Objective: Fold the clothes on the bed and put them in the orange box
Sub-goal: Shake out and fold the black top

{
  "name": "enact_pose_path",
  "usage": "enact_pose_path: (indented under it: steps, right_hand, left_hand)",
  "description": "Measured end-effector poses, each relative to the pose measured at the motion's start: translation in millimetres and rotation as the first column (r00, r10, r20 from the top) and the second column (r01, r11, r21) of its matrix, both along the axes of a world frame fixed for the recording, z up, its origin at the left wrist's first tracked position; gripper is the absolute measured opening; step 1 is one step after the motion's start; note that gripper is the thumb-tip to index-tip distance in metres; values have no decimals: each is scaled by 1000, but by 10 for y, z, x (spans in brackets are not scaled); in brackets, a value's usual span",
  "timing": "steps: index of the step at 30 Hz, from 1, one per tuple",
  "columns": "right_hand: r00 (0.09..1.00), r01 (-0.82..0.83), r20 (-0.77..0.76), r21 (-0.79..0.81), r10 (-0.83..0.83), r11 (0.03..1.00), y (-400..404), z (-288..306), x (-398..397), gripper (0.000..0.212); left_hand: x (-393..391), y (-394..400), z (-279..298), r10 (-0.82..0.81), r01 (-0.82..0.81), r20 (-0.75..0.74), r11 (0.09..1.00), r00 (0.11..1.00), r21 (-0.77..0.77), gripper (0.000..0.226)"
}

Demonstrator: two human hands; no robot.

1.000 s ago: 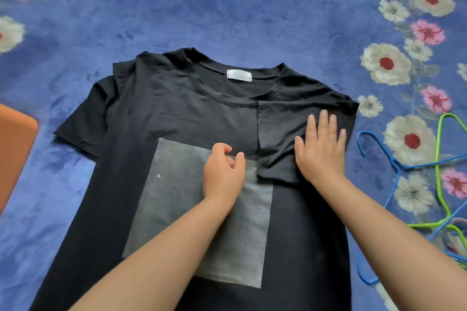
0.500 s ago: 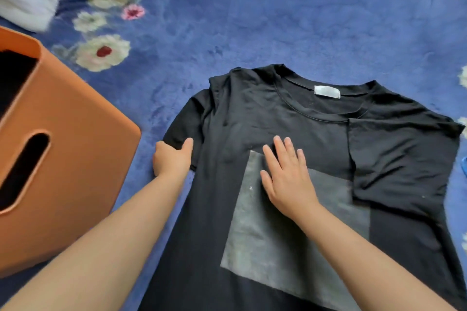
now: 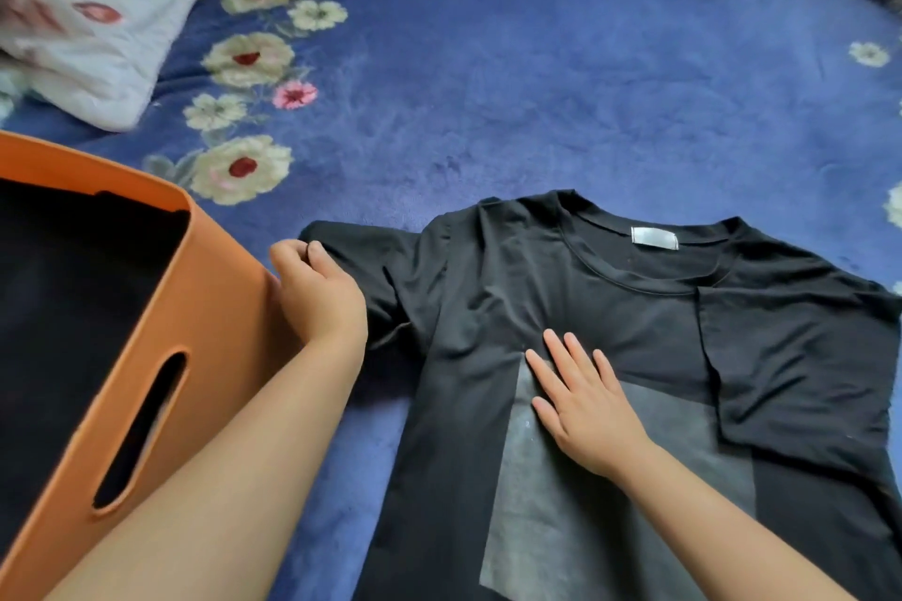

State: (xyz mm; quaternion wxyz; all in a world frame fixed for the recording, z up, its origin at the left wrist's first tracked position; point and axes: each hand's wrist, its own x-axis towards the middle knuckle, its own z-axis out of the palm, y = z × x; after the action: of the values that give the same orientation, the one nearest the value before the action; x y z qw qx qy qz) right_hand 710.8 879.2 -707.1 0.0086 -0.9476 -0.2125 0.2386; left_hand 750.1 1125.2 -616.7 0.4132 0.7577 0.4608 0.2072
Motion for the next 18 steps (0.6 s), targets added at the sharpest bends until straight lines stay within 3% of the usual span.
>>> enact_pose_path:
  steps: [2,4,6,8,10,11,12,13,14,16,18]
  right_hand:
    - [999,-30,-29,-8,30,1000,33,102,48,54]
    - [998,-50,-35,88,54,995,5,149,100,66]
    - [956,190,-272,278,-113,942,-73,313,193,50]
    - [889,442,-332,447,-314,778,-208,434,244,42]
    - [807,584,-296,526,-511,618,-468,534,309,36]
    - [752,637,-285,546,-594,544,-605,568,321,33]
    - [696,676,-282,568,-661,469,-721,580,333,30]
    - [641,712,-302,579,-706,398,-842,584,337,28]
    - [600,735,-335,589,-726,336,-932,585,342,28]
    - [534,778,-416,583,-736,236,-1032,557,324,32]
    - [490,817,-503,551,-712,173,-979,547,325,23]
  left_hand:
    - [43,-2,160,-104,101,47,993,994,54,8]
    - [90,-2,331,-201,191,61,972,978,138,22]
    - [199,-58,516,-327,301,77,924,942,236,28]
    - [302,-192,623,-469,442,81,868,880,228,29]
    - [377,-501,704,-696,700,88,713,713,-26,36]
    - [374,-693,715,-801,794,76,567,593,-221,40]
    - [352,-848,658,-885,828,35,419,464,-373,40]
    - [322,-976,542,-923,821,-19,350,383,-450,35]
    - [295,-1031,388,-915,806,-76,386,396,-450,29]
    - [230,-995,154,-803,722,-150,587,577,-366,22]
    - [181,-853,-68,-689,646,-254,725,679,-238,21]
